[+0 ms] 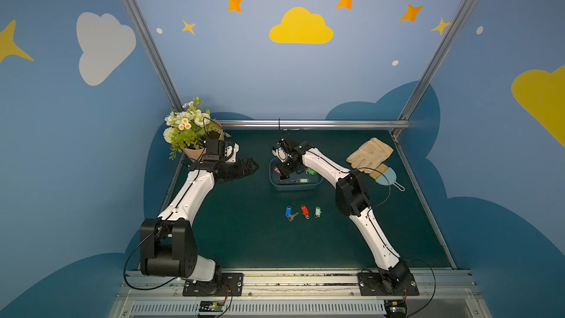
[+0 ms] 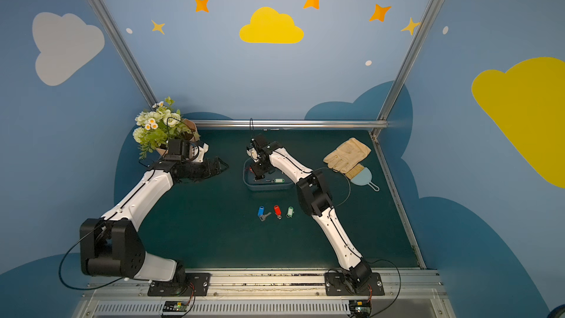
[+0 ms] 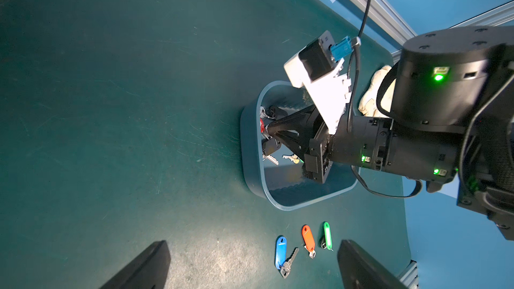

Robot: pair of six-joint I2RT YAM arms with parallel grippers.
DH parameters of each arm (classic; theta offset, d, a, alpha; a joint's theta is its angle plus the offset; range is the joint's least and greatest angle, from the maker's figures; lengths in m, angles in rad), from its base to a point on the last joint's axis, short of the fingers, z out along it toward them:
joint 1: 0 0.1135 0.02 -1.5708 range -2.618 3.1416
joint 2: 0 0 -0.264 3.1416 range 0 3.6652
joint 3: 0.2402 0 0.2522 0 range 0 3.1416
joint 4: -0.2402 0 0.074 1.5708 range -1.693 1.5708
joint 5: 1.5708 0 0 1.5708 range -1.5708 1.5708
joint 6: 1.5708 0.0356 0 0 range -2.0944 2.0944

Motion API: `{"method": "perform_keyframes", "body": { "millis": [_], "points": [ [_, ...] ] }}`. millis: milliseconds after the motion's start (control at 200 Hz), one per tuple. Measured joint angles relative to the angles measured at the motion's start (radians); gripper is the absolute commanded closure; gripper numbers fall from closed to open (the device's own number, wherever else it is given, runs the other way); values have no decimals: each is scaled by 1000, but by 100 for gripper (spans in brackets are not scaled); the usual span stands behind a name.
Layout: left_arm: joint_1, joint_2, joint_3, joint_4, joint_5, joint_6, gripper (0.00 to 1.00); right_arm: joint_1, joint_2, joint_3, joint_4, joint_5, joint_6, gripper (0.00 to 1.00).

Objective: Take the keys out of the storage box
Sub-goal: Pick up the key from the storage box.

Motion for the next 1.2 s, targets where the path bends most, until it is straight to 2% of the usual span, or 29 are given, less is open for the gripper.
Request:
{"method": "perform_keyframes", "body": {
  "millis": [280,581,796,961,1202],
  "points": [
    [0,0,0,0,0,-1,0,5,-76,-87,9,-22,-5,100],
    [-3,0,3,5,34,-1,0,-2,-378,-267,11,-53,5,100],
    [-47,3,77,16,65,8,0,-23,-541,-357,-48,-119,29,100],
    [-94,21,109,27,74,25,0,-22,-749,-620,-108,-151,10,100],
    [-124,109,135,46,76,21,0,68,-1099,-968,-236,-177,31,100]
  ]
}}
